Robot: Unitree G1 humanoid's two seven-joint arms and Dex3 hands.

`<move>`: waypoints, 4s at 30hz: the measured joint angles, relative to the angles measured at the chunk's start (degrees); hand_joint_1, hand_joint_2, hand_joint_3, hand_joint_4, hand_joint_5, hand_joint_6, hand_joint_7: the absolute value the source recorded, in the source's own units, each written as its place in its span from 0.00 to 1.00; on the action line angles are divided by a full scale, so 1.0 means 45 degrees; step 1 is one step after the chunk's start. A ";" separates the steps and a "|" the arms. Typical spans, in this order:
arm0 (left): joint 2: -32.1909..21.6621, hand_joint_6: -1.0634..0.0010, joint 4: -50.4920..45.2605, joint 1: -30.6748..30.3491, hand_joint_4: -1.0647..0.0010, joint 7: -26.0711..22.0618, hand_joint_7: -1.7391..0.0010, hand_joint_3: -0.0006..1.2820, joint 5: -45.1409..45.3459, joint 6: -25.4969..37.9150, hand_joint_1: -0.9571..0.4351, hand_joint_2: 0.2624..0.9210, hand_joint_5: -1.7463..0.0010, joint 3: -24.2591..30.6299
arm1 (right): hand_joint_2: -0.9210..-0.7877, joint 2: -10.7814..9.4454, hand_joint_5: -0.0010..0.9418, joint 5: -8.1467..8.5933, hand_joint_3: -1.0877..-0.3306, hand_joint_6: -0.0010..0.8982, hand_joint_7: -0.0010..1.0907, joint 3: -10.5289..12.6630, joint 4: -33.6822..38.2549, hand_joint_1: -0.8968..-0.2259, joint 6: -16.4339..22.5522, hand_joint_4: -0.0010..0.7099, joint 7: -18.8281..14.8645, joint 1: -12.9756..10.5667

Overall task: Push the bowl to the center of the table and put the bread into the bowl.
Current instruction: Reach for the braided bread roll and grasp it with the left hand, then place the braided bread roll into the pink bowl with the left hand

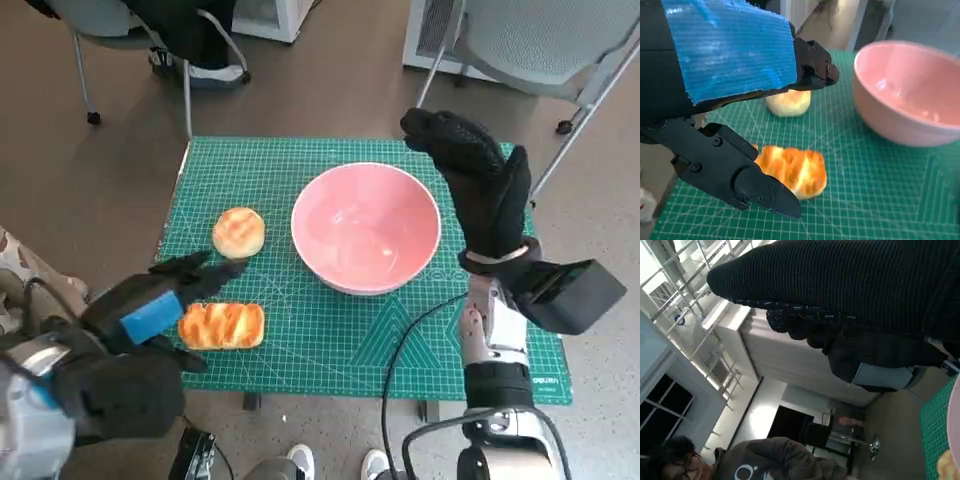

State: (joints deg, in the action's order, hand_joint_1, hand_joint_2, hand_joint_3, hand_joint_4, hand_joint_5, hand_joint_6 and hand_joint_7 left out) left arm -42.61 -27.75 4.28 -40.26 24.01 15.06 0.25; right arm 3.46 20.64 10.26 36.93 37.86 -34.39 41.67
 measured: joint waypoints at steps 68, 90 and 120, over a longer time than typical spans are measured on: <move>0.1532 0.31 0.4329 0.1100 0.22 0.2833 0.41 0.02 0.1204 0.1055 0.69 0.94 0.41 -0.2379 | 0.00 0.0013 0.00 0.0493 0.39 0.14 0.29 0.0195 -0.0385 0.34 -0.0515 0.27 -0.0527 -0.0129; 0.1682 0.27 0.5083 0.1439 0.25 0.3992 0.48 0.02 0.1547 0.0325 0.69 0.95 0.34 -0.2639 | 0.00 0.0013 0.00 0.0512 0.39 0.13 0.32 0.0266 -0.0219 0.34 -0.0521 0.27 -0.0680 -0.0122; 0.1676 0.27 0.4656 0.1432 0.27 0.3474 0.48 0.02 0.1424 0.0362 0.69 0.96 0.33 -0.2503 | 0.00 0.0013 0.00 0.0503 0.39 0.10 0.36 0.0359 0.0020 0.34 -0.0504 0.27 -0.0756 -0.0017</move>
State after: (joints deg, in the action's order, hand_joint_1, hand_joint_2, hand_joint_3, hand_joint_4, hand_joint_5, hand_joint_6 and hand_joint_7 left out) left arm -35.07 -6.80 10.72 -24.62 30.42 16.69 -11.02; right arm 3.52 22.90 11.87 37.02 35.59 -37.79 41.59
